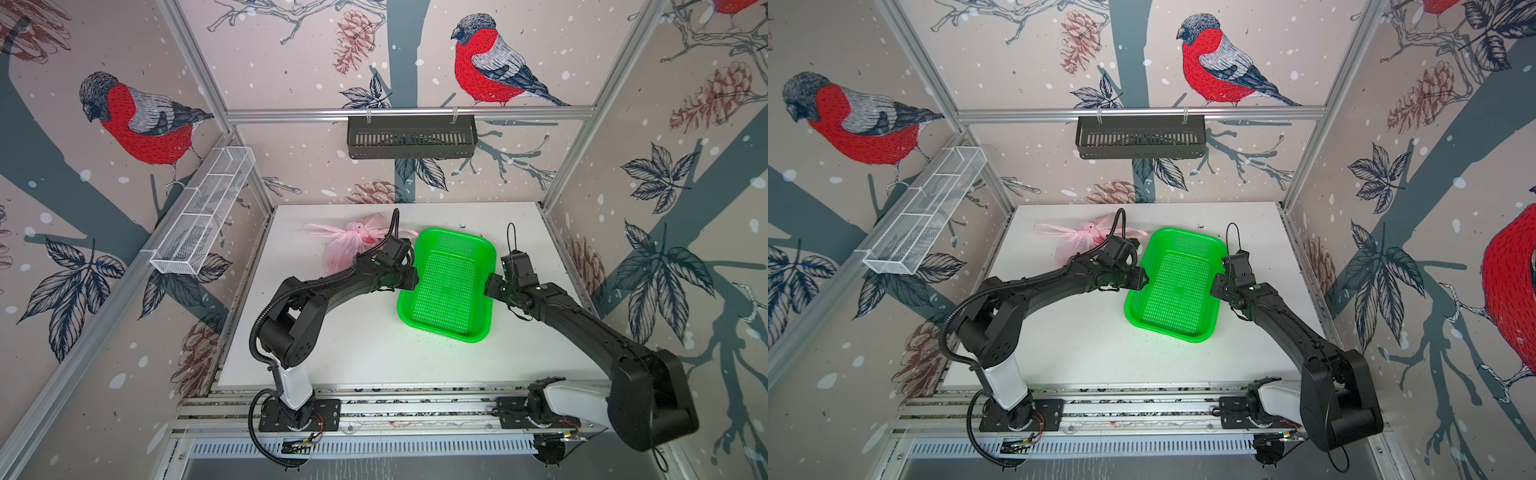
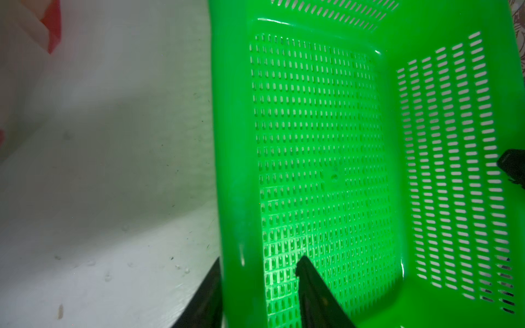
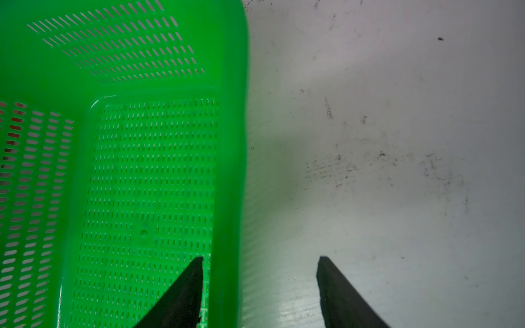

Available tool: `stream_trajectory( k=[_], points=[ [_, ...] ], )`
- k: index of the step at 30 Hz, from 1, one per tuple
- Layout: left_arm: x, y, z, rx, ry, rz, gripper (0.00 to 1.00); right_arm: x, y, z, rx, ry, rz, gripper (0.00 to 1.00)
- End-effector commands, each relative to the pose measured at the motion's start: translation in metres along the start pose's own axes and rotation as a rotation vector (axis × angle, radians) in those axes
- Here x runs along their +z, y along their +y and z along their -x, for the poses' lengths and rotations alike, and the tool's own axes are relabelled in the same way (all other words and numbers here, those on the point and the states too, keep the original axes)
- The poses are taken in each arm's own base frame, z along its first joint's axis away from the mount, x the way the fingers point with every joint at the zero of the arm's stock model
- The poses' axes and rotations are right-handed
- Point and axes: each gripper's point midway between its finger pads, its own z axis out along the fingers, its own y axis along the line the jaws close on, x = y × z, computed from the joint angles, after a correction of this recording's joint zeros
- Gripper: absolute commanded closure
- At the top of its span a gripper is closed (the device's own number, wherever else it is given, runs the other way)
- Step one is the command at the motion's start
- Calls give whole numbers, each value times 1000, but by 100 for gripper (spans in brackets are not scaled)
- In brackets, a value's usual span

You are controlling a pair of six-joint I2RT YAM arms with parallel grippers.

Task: Untie the knot of the plastic bag and take out the fruit
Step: Rotate the basket at the center of the table.

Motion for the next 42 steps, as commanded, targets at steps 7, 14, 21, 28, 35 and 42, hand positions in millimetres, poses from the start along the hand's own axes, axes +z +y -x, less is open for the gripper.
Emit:
stream_trajectory(
  k=[7,14,21,28,35,42],
  points=[
    [0,-5,-16,-87,0,-13,88,-18,-2,28,31,-83,3,33],
    [-7,-9,-39,-172,-18,15,95,-35,-12,50,69,-147,14,33],
    [-8,-18,-70,-291,-30,52,97,-42,-17,63,96,-184,13,32],
    [-8,-14,-93,-436,-88,65,98,-41,-13,70,83,-199,28,31],
    [-10,-25,-93,-423,-97,43,98,-43,-13,75,85,-204,37,30],
    [-19,-27,-88,-365,-104,109,95,-39,-10,71,95,-200,63,30]
  ],
)
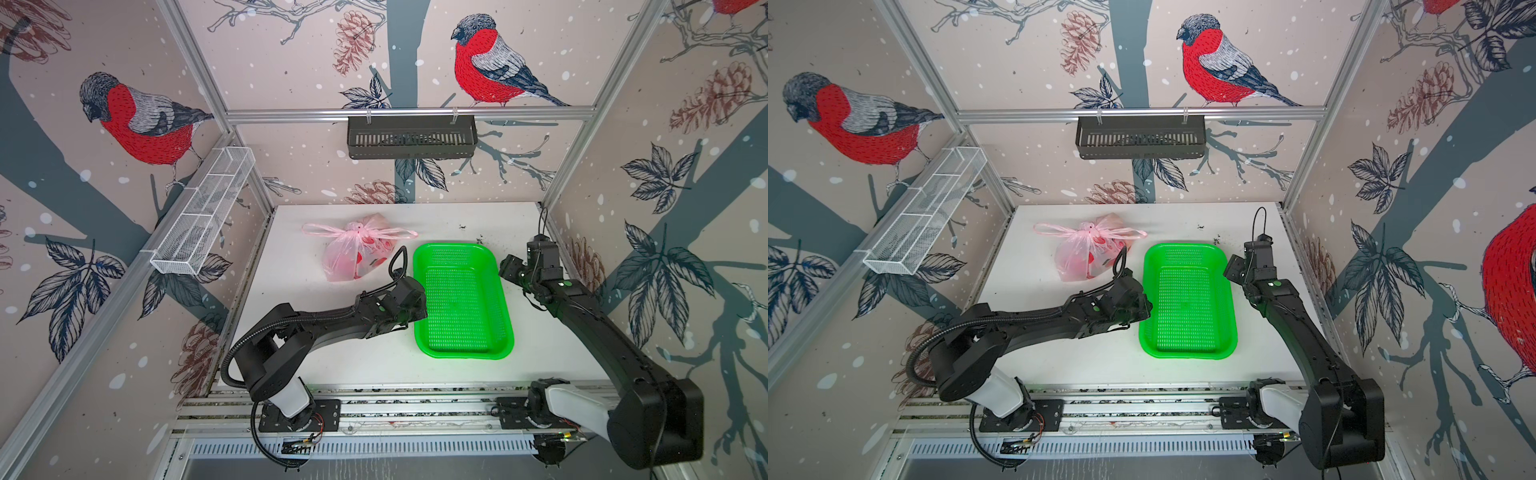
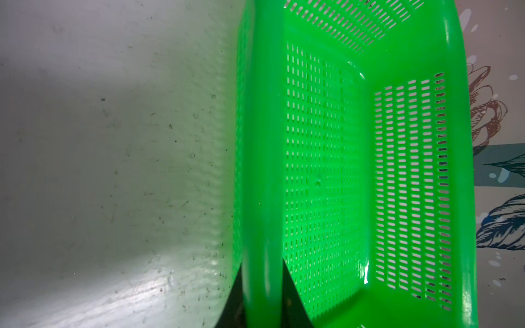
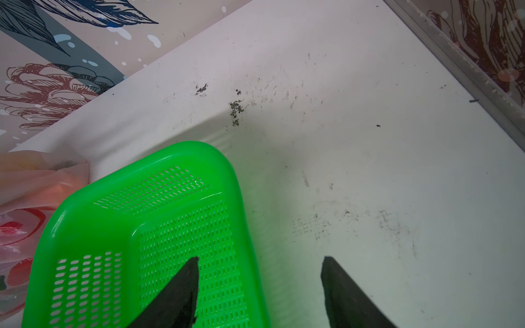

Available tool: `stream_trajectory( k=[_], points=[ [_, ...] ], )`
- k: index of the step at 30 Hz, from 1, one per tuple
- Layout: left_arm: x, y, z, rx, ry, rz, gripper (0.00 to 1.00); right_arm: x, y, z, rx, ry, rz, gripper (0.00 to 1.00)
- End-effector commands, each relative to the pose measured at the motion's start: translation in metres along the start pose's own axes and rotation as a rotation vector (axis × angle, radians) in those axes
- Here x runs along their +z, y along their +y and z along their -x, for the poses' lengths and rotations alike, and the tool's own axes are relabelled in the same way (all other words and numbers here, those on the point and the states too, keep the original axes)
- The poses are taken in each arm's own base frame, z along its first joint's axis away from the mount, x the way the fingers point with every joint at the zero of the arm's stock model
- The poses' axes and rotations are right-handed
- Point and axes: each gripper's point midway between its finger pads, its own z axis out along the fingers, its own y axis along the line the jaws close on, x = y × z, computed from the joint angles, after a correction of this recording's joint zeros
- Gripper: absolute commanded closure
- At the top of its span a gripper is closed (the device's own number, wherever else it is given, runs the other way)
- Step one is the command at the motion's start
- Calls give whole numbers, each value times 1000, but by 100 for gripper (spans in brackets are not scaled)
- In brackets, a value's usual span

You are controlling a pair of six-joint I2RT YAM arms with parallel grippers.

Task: Untie the knot of the plastic bag and take out the fruit
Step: Rotate the basket at the center of the table, then move the plastic bag to the middle-left of the table.

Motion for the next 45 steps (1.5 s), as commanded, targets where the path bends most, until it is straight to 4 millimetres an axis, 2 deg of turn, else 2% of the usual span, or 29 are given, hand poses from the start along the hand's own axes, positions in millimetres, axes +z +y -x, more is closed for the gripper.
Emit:
stream_trajectory(
  k=[1,4,10,16,17,20,22,26,29,34,41,45],
  points=[
    [-4,20,-5,22,5,108,94,0,5,3,6,-18,27,30],
    [-4,20,-6,24,6,111,88,0,6,2,8,-18,35,30],
    [-8,12,-2,33,-6,93,65,-2,8,6,4,-25,46,28],
    [-23,-13,24,117,-74,65,46,-10,24,12,-36,-49,73,24],
    [-28,-23,31,131,-90,54,43,-12,28,12,-46,-53,82,23],
    [-42,-29,49,154,-135,93,41,-22,40,14,-81,-74,105,22],
    [-55,-27,64,178,-181,147,40,-28,50,14,-107,-86,124,22],
    [-89,-23,107,269,-299,236,36,-39,68,12,-140,-105,169,23],
    [-106,-10,137,301,-326,252,34,-42,80,10,-154,-110,187,22],
    [-118,36,177,306,-324,343,33,-42,97,6,-175,-104,198,23],
    [-115,99,224,291,-334,458,35,-31,127,-6,-206,-68,219,23],
    [-106,124,244,312,-339,520,34,-24,143,-13,-230,-43,230,23]
  ],
)
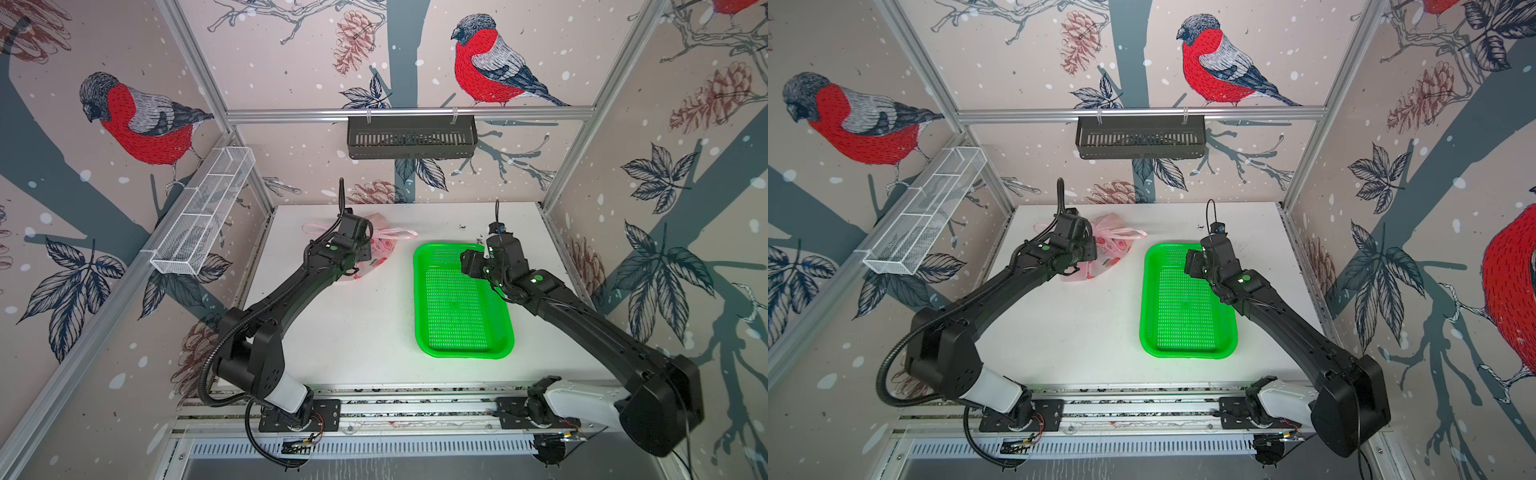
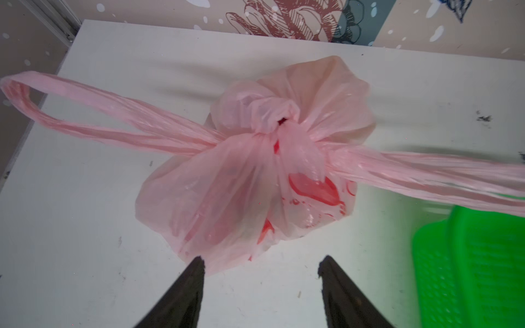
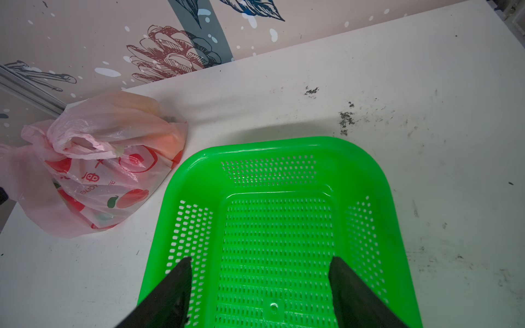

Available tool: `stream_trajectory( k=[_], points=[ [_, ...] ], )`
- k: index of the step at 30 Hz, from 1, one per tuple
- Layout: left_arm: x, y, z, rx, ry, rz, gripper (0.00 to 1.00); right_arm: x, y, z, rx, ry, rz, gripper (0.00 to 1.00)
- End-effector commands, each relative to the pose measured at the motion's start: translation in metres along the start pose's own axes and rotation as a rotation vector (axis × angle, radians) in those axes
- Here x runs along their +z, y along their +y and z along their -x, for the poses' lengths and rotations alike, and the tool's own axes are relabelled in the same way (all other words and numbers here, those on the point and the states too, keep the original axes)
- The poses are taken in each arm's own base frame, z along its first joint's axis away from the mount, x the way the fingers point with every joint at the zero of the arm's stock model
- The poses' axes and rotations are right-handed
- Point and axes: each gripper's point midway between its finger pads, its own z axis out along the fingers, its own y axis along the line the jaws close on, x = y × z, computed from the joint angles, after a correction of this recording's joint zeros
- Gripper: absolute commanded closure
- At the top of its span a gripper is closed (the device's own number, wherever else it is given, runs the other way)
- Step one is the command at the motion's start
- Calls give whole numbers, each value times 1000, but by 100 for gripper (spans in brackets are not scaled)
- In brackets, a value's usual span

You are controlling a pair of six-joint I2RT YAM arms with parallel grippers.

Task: Untie the knot of the plastic bag and take out the fruit
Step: Move the plastic bag to the middle-left of the table.

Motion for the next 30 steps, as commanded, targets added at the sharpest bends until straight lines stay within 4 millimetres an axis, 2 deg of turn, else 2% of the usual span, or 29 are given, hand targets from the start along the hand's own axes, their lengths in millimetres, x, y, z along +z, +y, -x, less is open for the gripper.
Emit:
stream_trajectory(
  k=[1,4,9,12,16,20,21,27,30],
  points=[
    [14,13,15,66,-37,59,34,8,10,7,-5,-18,0,23],
    [26,28,20,95,-41,147,32,14,18,4,-20,-1,7,23],
    [42,34,26,132,-74,192,33,24,24,2,-33,20,5,24],
    [53,32,23,129,-67,177,40,28,27,1,-38,31,3,24],
    [59,24,20,110,-67,129,57,30,32,4,-45,29,9,25],
    [50,25,16,74,-85,104,87,29,40,6,-56,19,23,30],
    [46,26,14,65,-88,97,90,28,43,7,-60,15,29,31],
    [13,42,-17,-16,-107,74,96,27,66,11,-118,1,58,33],
    [-8,49,-42,-69,-82,40,97,27,81,16,-139,-10,80,33]
  ],
)
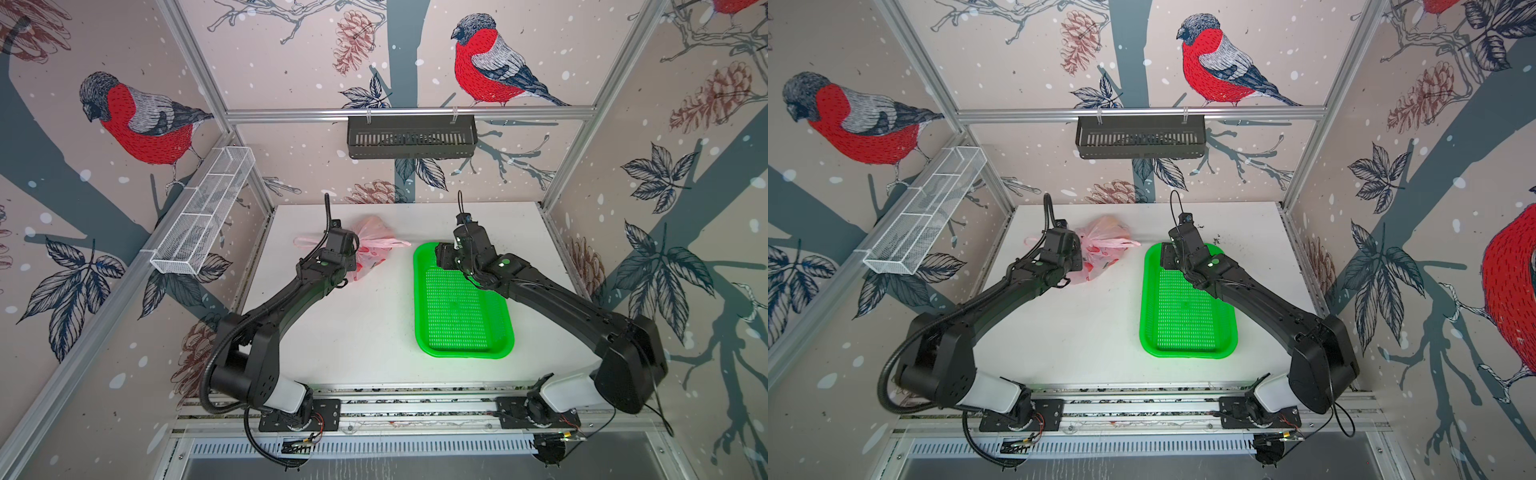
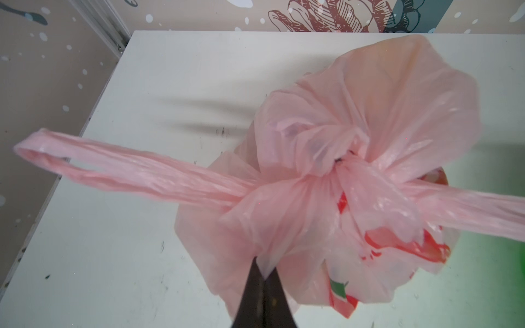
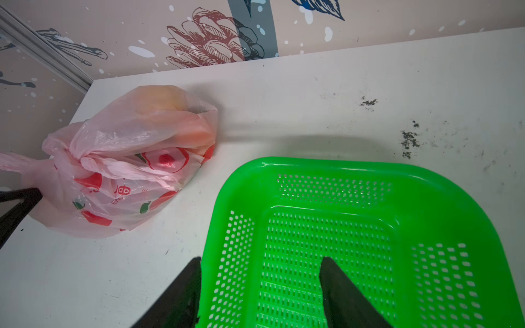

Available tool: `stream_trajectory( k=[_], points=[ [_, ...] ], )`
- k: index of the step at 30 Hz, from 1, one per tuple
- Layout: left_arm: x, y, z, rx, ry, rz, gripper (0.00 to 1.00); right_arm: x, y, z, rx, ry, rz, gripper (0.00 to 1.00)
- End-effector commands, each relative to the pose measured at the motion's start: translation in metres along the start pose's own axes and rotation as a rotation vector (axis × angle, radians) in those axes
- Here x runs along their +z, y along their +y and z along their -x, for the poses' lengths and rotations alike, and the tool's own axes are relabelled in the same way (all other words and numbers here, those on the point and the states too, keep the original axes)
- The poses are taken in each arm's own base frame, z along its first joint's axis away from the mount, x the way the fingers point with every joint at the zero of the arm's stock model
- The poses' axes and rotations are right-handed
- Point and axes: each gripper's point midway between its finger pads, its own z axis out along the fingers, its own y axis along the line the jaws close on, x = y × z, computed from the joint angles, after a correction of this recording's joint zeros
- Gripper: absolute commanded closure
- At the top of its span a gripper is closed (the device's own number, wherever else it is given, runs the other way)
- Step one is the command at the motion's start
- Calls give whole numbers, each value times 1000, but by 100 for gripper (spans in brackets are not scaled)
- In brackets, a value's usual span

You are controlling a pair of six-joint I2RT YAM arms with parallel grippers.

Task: Untie the knot of the plastic bag and take out the fruit
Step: Move the plastic bag to the middle-left of the table, then untie the plastic bag at the center of the table.

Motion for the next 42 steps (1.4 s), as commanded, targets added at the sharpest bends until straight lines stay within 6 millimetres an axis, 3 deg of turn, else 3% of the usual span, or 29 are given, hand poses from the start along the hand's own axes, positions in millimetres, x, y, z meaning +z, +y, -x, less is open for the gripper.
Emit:
stream_trajectory(
  k=[1,5,11,16,21,27,38,42],
  points=[
    [-20,3,-16,-92,2,-51,97,-1,13,14,-33,-39,14,33],
    [-51,12,-44,-184,0,-118,98,-2,39,24,-73,-60,61,34],
    [-86,30,-81,-332,-49,-177,98,5,97,24,-186,-50,152,34],
    [-92,38,-96,-355,-62,-178,98,20,160,-3,-342,1,250,34],
    [-89,36,-97,-339,-40,-176,98,35,215,-34,-501,36,302,34],
    [-90,36,-97,-335,-45,-176,98,62,239,-52,-475,117,323,32],
    [-92,38,-102,-344,-51,-182,98,87,261,-77,-328,203,417,34],
    [-91,37,-101,-340,-51,-185,99,94,268,-84,-298,221,451,38]
  ],
)
